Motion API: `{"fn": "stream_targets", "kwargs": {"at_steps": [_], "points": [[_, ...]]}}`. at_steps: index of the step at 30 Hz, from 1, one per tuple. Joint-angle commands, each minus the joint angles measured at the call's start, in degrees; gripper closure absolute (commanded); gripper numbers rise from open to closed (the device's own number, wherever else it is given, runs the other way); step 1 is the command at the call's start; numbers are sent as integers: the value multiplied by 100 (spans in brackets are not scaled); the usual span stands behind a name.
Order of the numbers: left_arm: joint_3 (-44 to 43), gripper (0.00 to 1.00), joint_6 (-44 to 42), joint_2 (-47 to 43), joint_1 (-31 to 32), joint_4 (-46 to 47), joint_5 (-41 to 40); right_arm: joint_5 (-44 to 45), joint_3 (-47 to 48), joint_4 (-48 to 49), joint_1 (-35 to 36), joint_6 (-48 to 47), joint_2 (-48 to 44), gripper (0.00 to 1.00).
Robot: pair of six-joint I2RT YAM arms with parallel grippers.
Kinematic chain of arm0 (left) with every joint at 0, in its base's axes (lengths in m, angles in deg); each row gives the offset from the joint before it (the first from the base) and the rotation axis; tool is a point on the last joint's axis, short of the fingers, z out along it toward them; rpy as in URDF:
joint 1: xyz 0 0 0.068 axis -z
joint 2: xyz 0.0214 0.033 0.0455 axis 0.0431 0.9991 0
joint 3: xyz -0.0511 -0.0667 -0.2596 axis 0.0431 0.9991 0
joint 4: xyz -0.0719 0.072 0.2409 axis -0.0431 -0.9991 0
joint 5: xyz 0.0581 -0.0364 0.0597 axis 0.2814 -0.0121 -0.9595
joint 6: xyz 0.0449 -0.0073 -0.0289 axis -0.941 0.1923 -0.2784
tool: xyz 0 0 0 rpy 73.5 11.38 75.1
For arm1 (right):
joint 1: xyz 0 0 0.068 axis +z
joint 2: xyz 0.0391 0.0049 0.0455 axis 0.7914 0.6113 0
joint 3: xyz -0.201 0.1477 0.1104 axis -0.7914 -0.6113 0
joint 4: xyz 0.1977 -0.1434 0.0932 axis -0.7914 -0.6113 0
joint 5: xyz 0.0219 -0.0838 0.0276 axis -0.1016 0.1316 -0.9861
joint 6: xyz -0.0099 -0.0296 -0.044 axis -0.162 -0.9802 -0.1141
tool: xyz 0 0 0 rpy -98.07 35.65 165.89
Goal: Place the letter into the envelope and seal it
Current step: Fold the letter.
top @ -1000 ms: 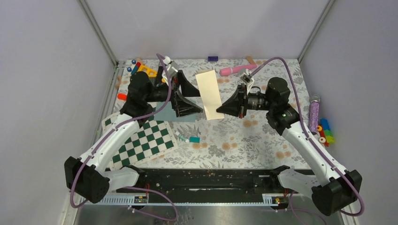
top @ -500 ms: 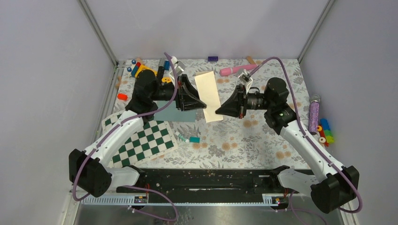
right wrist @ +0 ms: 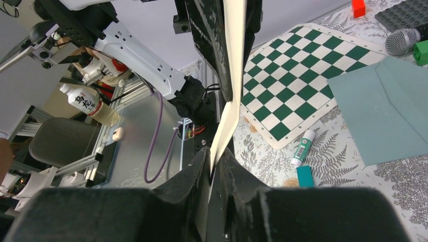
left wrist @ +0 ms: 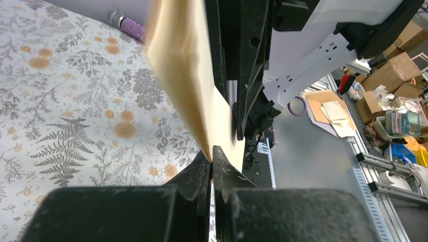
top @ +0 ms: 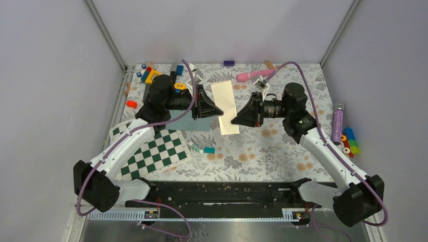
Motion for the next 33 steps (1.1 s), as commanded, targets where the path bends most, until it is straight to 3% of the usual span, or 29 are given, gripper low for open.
{"fn": "stream_targets", "kwargs": {"at_steps": [1,5,11,13,20,21,22,23,25,26,29,33], "points": [[-223,100,-791,-126,183,-670,-193,-132,370,-36,-24,-149,-2,79],[-152,100,-958,-190,240,-740,-234,-105,691,-454,-23,-334,123,64],[-123,100,-1219,-235,321,-1060,-270,18,1318,-989,-35,-539,442,62],[-108,100,-1220,-240,338,-1057,-244,154,1539,-1207,-32,-768,507,66],[-86,100,-1220,-291,348,-1062,-161,259,1858,-1539,-34,-1059,594,100],[-97,99,-1224,-299,348,-1061,-111,261,1838,-1568,-35,-1103,580,100],[-115,88,-1203,-309,348,-1057,-74,249,1816,-1611,-37,-1150,576,100],[-140,66,-1149,-324,341,-1023,-62,240,1782,-1633,-37,-1174,559,100],[-222,12,-936,-336,297,-899,-25,227,1709,-1687,-32,-1242,530,100],[-282,3,-814,-337,265,-820,7,222,1677,-1709,-36,-1264,510,100],[-477,1,-493,-303,137,-656,-15,157,1617,-1819,-37,-1359,454,100],[-1015,1,-795,-108,164,-1176,-192,33,1559,-1893,-29,-1425,393,100]]}}
